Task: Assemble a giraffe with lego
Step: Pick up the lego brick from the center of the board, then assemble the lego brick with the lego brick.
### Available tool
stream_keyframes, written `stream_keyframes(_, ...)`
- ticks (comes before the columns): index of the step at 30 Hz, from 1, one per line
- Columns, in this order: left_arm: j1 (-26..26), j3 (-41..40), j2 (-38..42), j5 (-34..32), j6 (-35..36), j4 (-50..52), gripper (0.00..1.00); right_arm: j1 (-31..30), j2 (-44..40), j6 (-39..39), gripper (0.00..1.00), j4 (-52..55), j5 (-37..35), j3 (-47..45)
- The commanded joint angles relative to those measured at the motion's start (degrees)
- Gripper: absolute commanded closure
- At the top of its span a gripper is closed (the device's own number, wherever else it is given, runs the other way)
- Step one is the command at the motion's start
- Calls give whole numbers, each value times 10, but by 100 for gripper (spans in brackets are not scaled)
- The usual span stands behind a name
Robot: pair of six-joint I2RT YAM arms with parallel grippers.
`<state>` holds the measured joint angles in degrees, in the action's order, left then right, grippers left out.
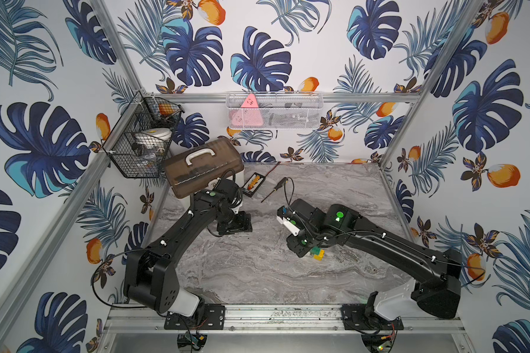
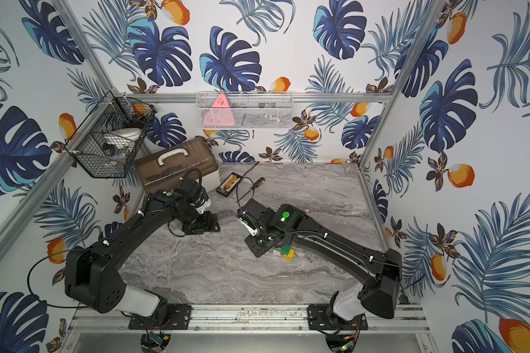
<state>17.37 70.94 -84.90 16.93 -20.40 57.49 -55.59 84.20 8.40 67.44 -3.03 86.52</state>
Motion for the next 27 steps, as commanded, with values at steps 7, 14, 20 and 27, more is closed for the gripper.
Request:
stream_keyframes(7, 52, 16, -8, 10, 3, -8, 22, 155, -23, -290, 86, 46, 79, 32)
stream_keyframes(14, 88, 25, -4, 12, -9, 9, 22, 183, -7, -371, 85, 48, 116, 28)
stream_keyframes(20, 99, 26, 3, 15, -19, 14, 22, 201, -37, -418, 85, 45, 105, -11)
stream_keyframes(27, 108, 18, 7, 17, -23, 5, 22, 211, 10, -421, 85, 45, 137, 16)
